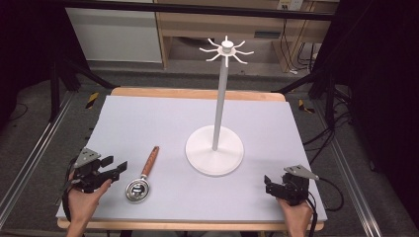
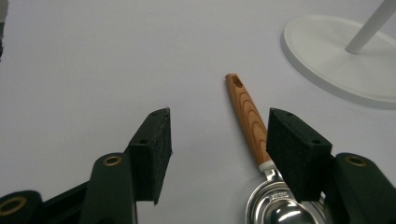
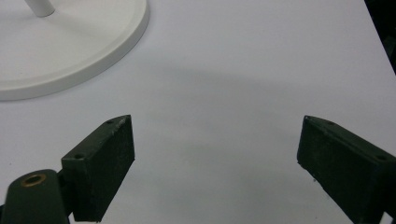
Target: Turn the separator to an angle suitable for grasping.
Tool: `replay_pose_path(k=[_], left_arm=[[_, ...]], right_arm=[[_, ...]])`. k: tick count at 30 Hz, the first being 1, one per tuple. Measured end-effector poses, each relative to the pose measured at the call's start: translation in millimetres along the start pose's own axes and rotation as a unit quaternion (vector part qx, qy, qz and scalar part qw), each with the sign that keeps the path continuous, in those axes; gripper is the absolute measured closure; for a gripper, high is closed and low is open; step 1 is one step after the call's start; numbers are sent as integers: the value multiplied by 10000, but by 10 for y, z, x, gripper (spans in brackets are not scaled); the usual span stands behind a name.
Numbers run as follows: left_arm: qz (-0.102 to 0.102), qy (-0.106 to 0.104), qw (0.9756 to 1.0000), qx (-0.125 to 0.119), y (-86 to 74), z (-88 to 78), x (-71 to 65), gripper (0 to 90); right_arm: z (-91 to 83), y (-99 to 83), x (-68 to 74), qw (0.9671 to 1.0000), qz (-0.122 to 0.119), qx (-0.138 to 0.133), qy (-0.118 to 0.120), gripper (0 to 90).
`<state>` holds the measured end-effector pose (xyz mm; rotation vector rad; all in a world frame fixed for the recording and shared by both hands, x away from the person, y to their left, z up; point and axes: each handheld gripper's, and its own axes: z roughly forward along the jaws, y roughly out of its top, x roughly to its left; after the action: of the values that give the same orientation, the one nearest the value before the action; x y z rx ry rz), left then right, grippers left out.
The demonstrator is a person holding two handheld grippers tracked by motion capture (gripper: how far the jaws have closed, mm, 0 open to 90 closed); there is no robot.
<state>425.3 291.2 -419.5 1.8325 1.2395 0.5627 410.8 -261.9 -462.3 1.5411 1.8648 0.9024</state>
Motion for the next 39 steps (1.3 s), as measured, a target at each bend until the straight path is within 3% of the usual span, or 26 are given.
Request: replay_pose_path(k=[9, 20, 33, 39], left_arm=[[151, -193, 9996, 113, 140, 58, -89, 429], [369, -320, 9976, 484, 242, 248, -208, 472], [585, -419, 9915, 1082, 211, 564, -340, 517], [633, -348, 9883, 1345, 151, 707, -356, 545]], right_arm=[[-7, 8, 18, 10000, -44, -10, -9, 115], [-2, 6, 39, 10000, -40, 5, -4, 107], [-3, 6, 49, 9999, -122, 29, -31, 108], [-5, 4, 33, 9999, -105, 29, -19, 108]])
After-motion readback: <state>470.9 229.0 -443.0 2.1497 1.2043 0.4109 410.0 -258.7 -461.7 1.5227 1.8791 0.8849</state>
